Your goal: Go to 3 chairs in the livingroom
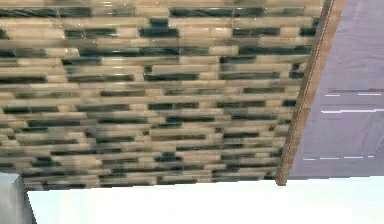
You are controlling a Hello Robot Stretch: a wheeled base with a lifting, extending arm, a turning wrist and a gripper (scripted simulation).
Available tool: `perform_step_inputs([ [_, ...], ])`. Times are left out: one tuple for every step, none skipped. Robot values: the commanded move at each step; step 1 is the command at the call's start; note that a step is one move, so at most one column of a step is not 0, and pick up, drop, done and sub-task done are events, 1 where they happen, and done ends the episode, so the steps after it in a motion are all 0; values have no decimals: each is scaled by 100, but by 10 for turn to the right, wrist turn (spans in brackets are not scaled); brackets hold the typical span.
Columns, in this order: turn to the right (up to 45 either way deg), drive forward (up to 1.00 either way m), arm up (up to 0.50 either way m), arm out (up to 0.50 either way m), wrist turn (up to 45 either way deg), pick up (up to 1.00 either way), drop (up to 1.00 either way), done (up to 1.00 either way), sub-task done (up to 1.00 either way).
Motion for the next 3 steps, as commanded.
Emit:
perform_step_inputs([
  [-450,0,0,0,0,0,0,0,0],
  [-210,0,0,0,0,0,0,0,0],
  [0,0,0,0,0,0,0,100,0],
])
